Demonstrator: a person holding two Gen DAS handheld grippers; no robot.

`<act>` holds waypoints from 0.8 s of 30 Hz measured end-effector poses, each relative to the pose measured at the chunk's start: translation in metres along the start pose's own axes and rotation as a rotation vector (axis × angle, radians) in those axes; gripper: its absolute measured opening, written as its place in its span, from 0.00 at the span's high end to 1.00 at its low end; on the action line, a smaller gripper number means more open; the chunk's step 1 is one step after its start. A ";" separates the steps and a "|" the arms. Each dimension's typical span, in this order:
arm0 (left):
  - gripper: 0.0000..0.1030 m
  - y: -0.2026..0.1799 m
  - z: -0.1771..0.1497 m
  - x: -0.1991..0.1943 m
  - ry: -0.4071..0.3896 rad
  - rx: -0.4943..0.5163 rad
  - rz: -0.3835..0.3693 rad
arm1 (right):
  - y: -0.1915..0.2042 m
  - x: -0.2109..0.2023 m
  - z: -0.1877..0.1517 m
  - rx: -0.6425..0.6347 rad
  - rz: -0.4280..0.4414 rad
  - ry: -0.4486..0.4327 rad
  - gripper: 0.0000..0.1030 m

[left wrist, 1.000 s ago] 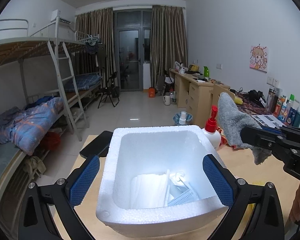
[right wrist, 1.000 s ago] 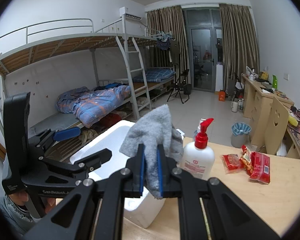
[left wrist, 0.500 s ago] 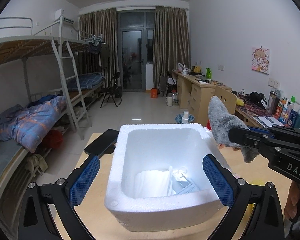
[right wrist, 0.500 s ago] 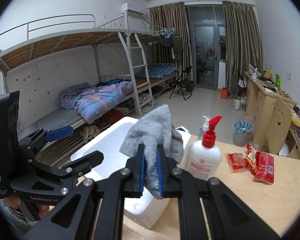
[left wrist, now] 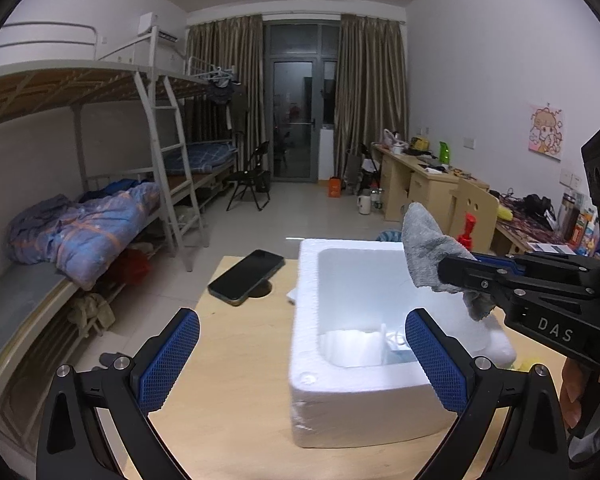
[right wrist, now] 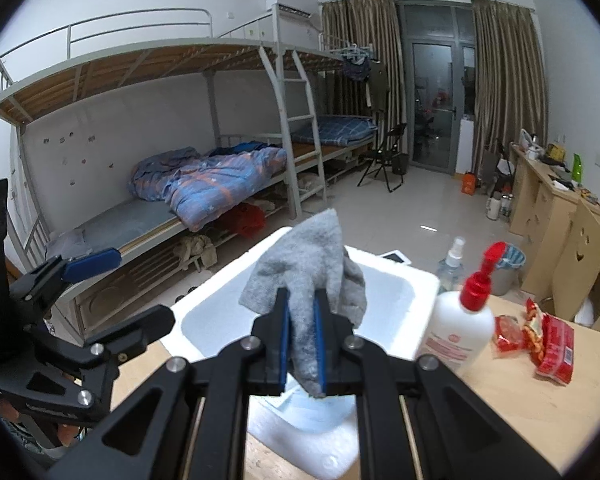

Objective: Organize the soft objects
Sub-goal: 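Lower the grey sock into the foam box and open the right gripper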

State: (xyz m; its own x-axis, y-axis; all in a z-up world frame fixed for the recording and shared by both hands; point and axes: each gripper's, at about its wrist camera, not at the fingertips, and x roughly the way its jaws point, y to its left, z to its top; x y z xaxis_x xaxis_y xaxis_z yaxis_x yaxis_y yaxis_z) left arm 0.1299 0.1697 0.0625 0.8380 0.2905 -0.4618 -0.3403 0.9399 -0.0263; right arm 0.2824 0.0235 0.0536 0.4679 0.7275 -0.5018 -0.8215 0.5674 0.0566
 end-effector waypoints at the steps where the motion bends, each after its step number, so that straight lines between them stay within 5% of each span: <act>1: 0.00 0.002 0.000 0.001 0.002 -0.004 0.003 | 0.000 0.002 0.000 0.001 0.002 0.003 0.87; 16: 0.00 0.007 0.000 0.003 0.002 -0.009 0.002 | 0.003 0.016 0.001 -0.006 0.010 0.035 0.85; 17: 0.00 0.009 0.000 0.003 -0.003 -0.017 0.002 | 0.005 0.018 0.001 -0.020 -0.007 0.044 0.76; 19: 0.00 0.010 0.001 0.002 -0.003 -0.024 0.002 | 0.008 0.017 -0.001 -0.039 -0.053 0.035 0.43; 22: 0.00 0.012 0.002 0.001 -0.008 -0.029 0.008 | 0.006 0.006 0.000 -0.025 -0.042 -0.024 0.15; 24: 0.00 0.012 0.001 0.000 -0.007 -0.028 0.007 | 0.004 0.001 0.002 -0.015 -0.042 -0.040 0.09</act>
State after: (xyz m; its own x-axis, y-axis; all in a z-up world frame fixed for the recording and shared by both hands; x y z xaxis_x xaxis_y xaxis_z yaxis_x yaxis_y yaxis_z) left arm 0.1266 0.1815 0.0632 0.8385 0.2990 -0.4555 -0.3583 0.9324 -0.0476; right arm 0.2805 0.0270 0.0548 0.5144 0.7182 -0.4687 -0.8056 0.5920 0.0230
